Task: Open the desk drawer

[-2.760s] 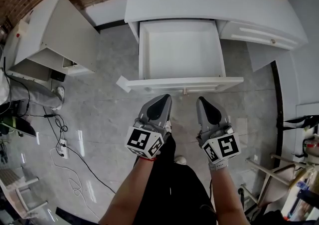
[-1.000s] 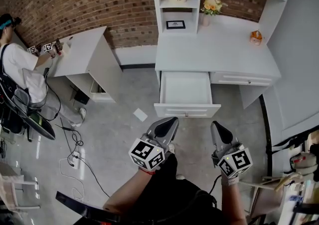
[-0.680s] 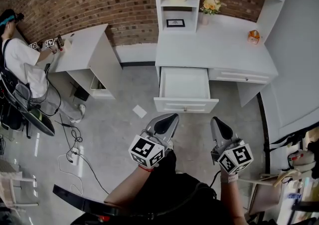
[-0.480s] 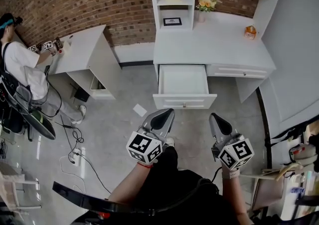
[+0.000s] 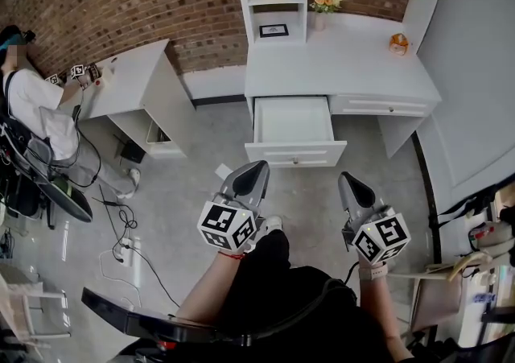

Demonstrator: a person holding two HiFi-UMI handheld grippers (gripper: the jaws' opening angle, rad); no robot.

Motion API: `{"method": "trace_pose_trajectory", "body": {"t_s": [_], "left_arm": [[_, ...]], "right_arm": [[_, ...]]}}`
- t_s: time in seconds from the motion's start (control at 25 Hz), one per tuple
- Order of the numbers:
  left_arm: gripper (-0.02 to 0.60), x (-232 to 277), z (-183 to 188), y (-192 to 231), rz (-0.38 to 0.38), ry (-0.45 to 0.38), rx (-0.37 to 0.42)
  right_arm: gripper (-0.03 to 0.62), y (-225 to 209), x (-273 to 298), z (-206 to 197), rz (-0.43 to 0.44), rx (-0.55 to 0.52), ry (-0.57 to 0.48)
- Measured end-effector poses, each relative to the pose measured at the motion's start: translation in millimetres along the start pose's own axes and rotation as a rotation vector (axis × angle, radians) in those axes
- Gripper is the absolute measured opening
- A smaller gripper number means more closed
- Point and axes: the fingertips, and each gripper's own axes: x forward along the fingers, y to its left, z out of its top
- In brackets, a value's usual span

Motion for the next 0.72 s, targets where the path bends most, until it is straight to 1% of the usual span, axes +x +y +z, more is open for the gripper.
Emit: {"method": "trace_pose_trajectory", "body": {"t_s": [0.28, 0.72], "left_arm": [[0.003, 3, 0, 5, 0.033, 0.008, 0.004], [0.003, 20, -4, 17, 0.039, 0.044, 0.003]], "right_arm": [[0.003, -10, -9, -3, -0.025, 0.015, -0.001], [0.003, -26, 0, -6, -0.042, 0.041, -0.003]]}}
